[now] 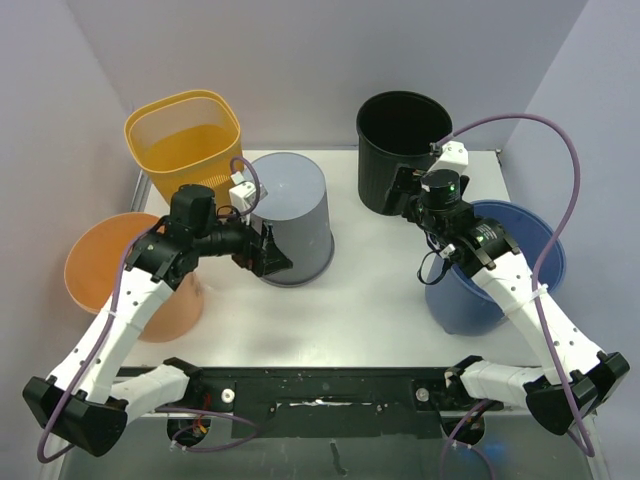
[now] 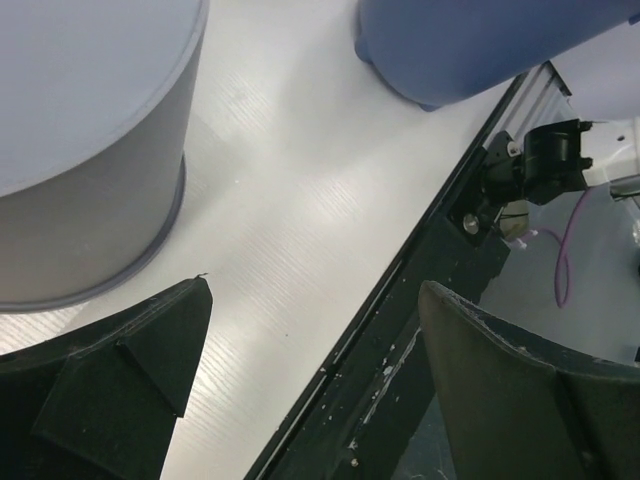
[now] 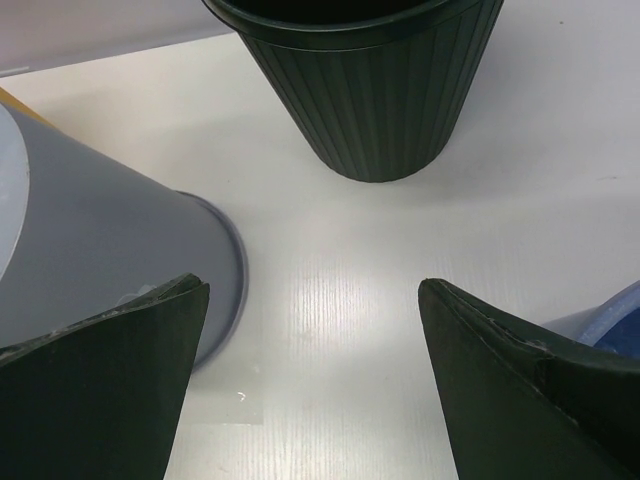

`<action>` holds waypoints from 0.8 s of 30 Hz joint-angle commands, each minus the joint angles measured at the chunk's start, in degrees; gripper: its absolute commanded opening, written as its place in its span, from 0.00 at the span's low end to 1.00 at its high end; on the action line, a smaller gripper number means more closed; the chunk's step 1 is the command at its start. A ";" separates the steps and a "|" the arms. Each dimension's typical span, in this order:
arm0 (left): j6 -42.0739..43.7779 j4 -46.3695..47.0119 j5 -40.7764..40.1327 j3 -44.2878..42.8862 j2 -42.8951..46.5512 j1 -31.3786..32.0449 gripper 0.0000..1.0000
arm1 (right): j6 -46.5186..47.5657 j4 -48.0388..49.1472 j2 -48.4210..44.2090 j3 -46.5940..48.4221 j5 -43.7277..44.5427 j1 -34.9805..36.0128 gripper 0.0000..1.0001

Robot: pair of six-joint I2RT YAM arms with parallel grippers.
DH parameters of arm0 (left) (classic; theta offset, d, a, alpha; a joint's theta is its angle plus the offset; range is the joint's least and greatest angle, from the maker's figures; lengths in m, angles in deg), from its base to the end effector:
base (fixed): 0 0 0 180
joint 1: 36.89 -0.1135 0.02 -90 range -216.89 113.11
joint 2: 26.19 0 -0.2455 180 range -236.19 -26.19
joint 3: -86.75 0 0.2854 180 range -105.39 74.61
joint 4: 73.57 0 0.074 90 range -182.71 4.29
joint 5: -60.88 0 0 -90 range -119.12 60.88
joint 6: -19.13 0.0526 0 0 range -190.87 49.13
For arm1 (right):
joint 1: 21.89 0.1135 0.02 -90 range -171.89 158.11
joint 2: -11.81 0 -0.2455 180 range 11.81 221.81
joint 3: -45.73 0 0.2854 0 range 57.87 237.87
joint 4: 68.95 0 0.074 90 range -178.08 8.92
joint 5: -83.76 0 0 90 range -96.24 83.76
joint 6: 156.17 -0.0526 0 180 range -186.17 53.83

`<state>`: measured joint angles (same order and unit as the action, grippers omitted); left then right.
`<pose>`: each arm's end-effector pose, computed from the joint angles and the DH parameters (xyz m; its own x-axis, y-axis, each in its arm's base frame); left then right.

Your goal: Turn the large container upside down

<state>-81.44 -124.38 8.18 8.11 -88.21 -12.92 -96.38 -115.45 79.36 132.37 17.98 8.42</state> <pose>0.2375 -0.1405 0.3468 -0.6481 0.1284 -0.7507 0.6738 0.5562 -0.4865 0.2735 0.1349 0.3776 -0.4168 0.2879 -0.8622 0.0739 0.9561 0.2835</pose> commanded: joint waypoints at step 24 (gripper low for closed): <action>-3.42 20.39 -5.24 -1.41 -14.14 0.29 0.85 | 0.36 -15.74 -4.61 11.57 11.54 -0.57 0.98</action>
<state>-82.27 -113.94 2.21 9.97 -98.87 -12.86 -96.54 -123.93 78.09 138.64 21.61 8.13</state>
